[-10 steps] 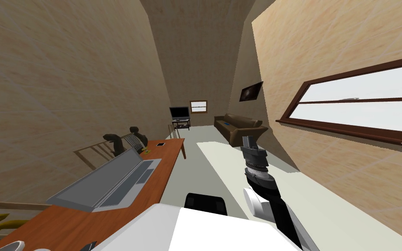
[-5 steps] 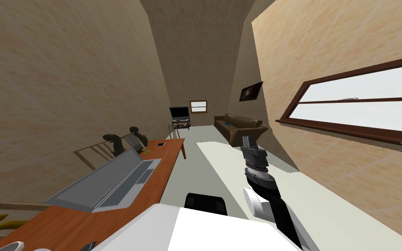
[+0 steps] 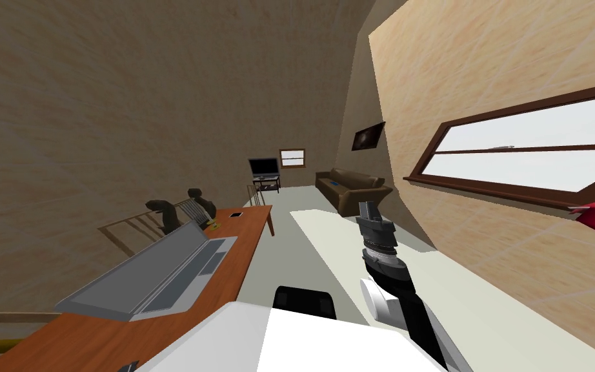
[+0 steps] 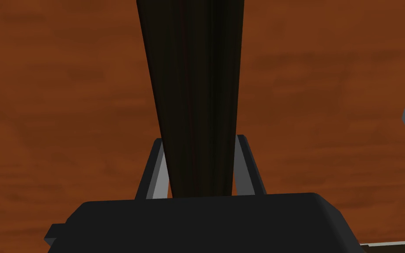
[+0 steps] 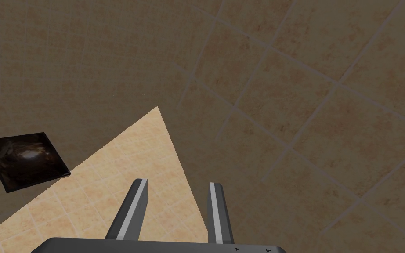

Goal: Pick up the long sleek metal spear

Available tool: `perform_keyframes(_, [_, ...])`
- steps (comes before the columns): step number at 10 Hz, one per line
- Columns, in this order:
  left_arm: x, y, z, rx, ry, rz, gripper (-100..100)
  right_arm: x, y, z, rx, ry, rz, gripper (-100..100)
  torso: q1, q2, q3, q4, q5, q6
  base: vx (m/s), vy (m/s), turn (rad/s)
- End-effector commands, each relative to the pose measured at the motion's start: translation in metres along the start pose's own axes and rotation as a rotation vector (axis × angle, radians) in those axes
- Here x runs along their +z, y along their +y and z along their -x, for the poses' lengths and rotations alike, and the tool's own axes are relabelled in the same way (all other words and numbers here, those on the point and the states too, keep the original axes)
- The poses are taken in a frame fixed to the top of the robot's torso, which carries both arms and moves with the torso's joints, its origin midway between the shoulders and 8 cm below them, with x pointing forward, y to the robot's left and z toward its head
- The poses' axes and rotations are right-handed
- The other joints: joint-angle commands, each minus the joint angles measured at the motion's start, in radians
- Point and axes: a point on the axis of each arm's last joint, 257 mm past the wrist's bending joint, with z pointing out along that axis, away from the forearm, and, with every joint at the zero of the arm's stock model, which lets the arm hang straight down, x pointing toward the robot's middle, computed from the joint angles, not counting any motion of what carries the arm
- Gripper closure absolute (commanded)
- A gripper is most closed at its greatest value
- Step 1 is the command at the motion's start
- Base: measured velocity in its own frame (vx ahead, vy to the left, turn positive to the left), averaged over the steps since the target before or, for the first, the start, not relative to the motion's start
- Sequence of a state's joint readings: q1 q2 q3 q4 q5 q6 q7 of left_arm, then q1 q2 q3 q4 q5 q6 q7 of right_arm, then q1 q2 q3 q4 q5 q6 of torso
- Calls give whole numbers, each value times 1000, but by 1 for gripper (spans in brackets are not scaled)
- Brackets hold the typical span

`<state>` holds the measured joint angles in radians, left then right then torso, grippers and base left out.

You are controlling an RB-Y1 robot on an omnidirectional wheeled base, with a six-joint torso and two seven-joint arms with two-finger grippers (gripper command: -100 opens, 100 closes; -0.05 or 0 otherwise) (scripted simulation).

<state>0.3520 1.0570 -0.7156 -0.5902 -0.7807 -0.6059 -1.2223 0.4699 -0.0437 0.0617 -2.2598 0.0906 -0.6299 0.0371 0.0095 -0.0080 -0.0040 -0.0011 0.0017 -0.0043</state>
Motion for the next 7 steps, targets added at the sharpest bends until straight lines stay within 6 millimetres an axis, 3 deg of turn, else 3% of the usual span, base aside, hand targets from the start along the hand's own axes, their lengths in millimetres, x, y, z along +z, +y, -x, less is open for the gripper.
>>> perform_keyframes(1, [-3, -3, 1, -9, -1, -2, 100, 0, 0, 0, 0, 0, 0, 0, 0, 0, 0, 0, 0, 0, -8, 9, -46])
perform_keyframes(6, [-9, -13, 5, -30, -8, -13, 100, 0, 0, 0, 0, 0, 0, 0, -1, 0, 0, -1, -1, -1, -8, 11, -37])
perform_keyframes(7, [-9, -14, 5, -32, -8, -14, 0, 0, 0, 0, 0, 0, 0, 0, -1, -1, 0, 0, -1, -1, 0, 0, 0])
